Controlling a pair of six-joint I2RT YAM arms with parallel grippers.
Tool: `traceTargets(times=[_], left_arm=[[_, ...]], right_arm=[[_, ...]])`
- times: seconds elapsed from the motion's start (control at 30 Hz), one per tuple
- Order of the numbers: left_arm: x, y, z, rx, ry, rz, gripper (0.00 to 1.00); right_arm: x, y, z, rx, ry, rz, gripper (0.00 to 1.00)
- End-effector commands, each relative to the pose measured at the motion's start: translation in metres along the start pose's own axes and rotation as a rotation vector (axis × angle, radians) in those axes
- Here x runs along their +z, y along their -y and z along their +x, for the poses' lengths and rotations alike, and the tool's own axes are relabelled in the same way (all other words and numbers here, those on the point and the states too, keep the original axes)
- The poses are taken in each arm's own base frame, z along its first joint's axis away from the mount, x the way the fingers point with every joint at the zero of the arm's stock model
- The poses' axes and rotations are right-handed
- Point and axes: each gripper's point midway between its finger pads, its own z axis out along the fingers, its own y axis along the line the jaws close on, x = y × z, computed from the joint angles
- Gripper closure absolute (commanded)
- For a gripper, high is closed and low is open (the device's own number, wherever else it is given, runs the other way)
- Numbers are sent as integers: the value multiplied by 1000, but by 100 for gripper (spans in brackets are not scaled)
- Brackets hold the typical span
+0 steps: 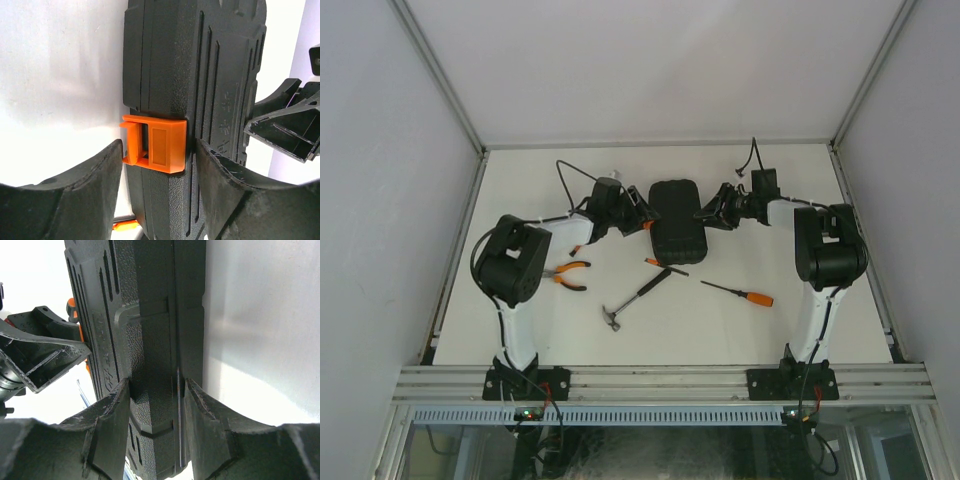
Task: Sort the tools into containers
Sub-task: Open the storage box at the center of the board.
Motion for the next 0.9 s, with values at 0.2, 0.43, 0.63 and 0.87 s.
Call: traceTargets(times=[0.2, 0.43, 0.63, 0.87], left_arm=[[-9, -34, -8, 7, 30, -160, 91], [-9, -41, -7, -14, 31, -179, 92], [-12, -55, -8, -45, 36, -206, 84], [-16, -66, -6, -61, 38, -230, 78]], right_arm=[[5, 60, 22, 57, -29, 227, 87], [5, 59, 22, 55, -30, 224, 87], [5, 58, 21, 53, -29, 222, 87], [6, 59, 21, 53, -32, 223, 87]])
